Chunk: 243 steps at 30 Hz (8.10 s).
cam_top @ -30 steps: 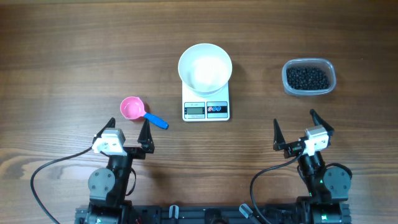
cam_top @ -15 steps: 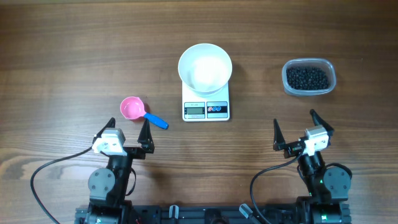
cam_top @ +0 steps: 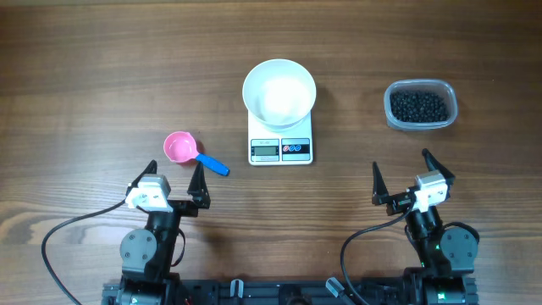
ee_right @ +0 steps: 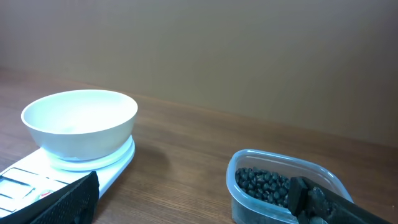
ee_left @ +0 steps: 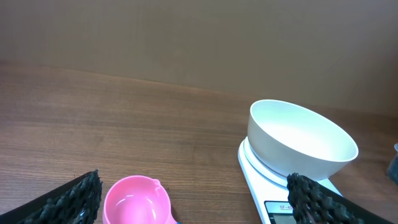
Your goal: Scoop item into bowl and weigh 150g on scale
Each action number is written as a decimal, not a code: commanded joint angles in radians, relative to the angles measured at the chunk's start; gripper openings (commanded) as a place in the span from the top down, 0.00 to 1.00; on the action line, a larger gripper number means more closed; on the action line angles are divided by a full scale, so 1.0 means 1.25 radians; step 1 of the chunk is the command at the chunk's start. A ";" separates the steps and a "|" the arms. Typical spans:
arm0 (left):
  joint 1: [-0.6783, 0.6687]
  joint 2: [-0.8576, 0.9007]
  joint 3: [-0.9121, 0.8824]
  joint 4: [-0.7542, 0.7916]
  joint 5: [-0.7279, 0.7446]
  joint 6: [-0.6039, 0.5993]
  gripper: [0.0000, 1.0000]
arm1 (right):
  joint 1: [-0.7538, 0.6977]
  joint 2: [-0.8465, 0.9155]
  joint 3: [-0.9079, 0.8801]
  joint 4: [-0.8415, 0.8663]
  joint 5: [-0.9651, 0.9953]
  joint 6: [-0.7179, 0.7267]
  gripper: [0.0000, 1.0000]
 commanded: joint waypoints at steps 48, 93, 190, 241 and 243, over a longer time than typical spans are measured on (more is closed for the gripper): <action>0.006 0.616 0.767 -0.533 -0.002 -0.233 0.00 | 0.004 0.002 -0.001 0.005 0.011 0.015 0.00; 0.023 1.331 0.657 -0.360 -0.237 -0.802 0.45 | 0.004 0.002 -0.001 0.005 0.011 0.015 0.00; 0.000 0.827 0.632 -0.475 -0.002 -1.051 0.96 | 0.004 0.233 0.213 -0.068 -0.399 0.714 0.00; -0.357 0.857 0.632 -0.275 -0.067 -1.289 0.96 | 0.461 0.902 0.513 0.159 -0.283 0.758 0.48; -0.364 0.862 0.632 -0.274 -0.067 -1.289 0.96 | 0.463 0.912 0.513 0.174 -0.283 0.771 0.52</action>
